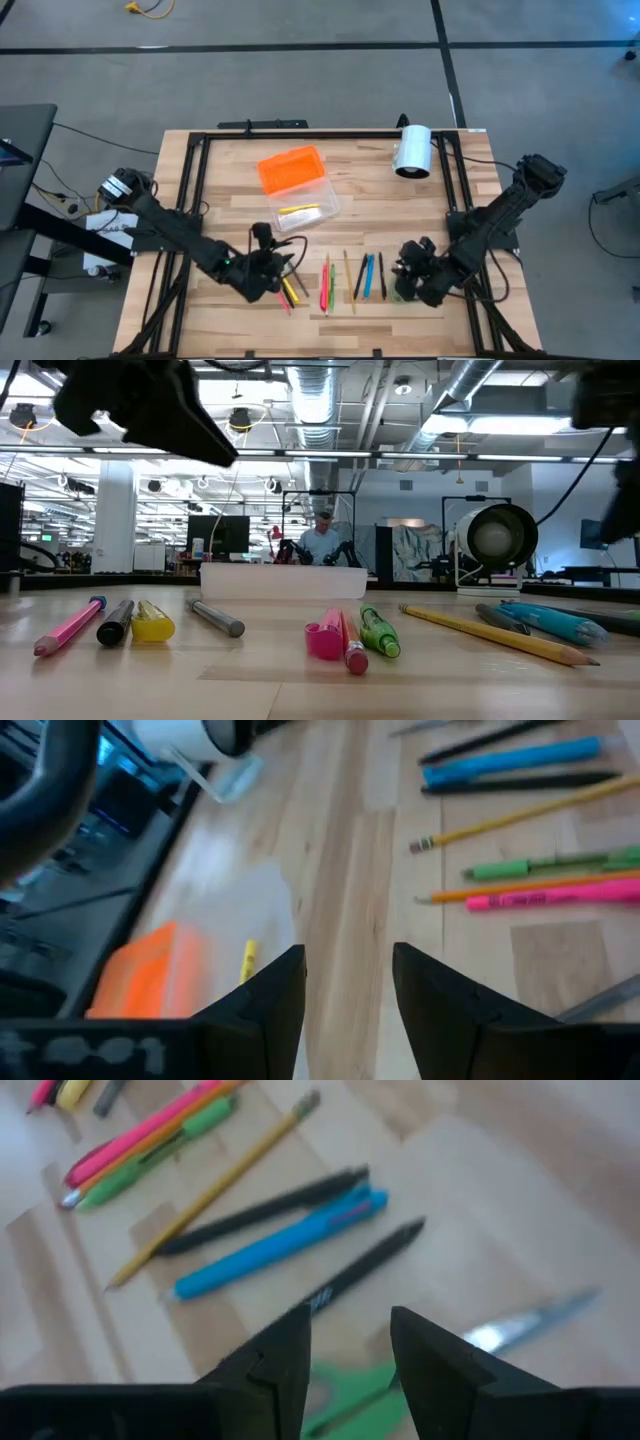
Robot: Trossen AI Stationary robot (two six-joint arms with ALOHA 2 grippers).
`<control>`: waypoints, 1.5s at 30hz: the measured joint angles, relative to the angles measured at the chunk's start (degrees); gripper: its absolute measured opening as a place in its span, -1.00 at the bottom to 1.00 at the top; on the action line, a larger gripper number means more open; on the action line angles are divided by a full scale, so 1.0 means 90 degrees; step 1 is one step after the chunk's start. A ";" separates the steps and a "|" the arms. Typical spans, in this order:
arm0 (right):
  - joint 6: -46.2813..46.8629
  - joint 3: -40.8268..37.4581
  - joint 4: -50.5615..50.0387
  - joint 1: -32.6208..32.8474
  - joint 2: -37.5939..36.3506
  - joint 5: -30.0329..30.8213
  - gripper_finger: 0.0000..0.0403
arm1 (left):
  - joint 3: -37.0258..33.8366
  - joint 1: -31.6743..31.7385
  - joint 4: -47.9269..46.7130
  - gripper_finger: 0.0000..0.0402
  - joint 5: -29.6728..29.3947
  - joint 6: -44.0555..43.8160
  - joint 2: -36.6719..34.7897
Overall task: Pick & place school supplies into a supply box
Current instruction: Put the green scissors into the supply box
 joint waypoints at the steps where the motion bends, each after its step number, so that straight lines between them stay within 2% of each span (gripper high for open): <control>1: 0.0159 -0.0014 0.0001 0.0114 0.0000 0.0002 -0.33 | -0.0048 -0.0083 0.0052 -0.28 -0.0151 -0.0064 -0.0004; 7: 0.0664 -0.0010 0.0123 0.0539 0.0340 -0.0049 -0.33 | -0.0439 -0.0276 0.0439 -0.28 -0.0385 -0.0470 -0.0005; 14: 0.1067 0.0244 0.0424 0.0476 0.1290 -0.0839 -0.33 | -0.0828 -0.0336 0.1007 -0.28 -0.0467 -0.0656 -0.0005; 30: 0.1790 0.2218 -0.1882 0.0438 0.2690 -0.1576 -0.33 | -0.0828 -0.0336 0.1037 -0.28 -0.0549 -0.0569 -0.0002; 37: 0.1805 0.3043 -0.2952 0.0395 0.2704 -0.1471 -0.33 | -0.0828 -0.0336 0.1034 -0.28 -0.0550 -0.0501 0.0000; 45: 0.2782 0.3147 -0.2958 0.0407 0.2718 -0.2055 -0.33 | -0.0828 -0.0338 0.1026 -0.28 -0.0490 -0.0559 0.0001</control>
